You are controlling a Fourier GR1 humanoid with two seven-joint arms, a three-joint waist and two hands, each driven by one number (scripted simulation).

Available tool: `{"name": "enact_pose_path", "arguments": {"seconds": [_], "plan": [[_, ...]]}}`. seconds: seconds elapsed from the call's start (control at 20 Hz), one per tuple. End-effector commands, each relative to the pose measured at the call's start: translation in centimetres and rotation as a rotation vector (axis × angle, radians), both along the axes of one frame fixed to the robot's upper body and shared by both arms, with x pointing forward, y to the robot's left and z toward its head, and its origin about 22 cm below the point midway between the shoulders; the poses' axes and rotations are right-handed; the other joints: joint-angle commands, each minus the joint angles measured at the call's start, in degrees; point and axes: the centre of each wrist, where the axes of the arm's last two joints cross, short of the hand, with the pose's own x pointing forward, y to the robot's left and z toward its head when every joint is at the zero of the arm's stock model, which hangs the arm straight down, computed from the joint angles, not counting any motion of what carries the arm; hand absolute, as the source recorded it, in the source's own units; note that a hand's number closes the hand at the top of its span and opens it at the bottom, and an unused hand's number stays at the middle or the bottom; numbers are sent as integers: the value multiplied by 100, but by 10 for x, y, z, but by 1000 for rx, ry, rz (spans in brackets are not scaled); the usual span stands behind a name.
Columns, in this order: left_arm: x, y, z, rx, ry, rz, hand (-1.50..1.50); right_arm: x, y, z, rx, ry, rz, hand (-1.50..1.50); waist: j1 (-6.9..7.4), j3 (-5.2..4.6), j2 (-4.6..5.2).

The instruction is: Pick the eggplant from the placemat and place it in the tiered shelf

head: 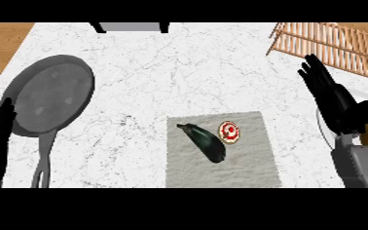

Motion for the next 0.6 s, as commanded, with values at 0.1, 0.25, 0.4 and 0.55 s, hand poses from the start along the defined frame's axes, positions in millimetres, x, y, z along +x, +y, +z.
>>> {"name": "enact_pose_path", "arguments": {"seconds": [0.1, 0.25, 0.4, 0.55], "plan": [[14, -24, 0, -122, 24, -116, 0, 21, 118, 23, -100, -30, 255, 150, 240, 65, 139], [27, -45, 2, -223, 62, -221, 0, 16, 204, 38, -168, -53, 471, 150, 496, 47, 156], [12, -58, -21, -303, 129, -179, 0, 19, 136, 16, -592, -98, 16, 150, 69, 9, 49], [29, -54, -6, -330, 124, -193, 0, -22, 241, 0, -525, -80, 113, -150, 89, 55, 99]]}}
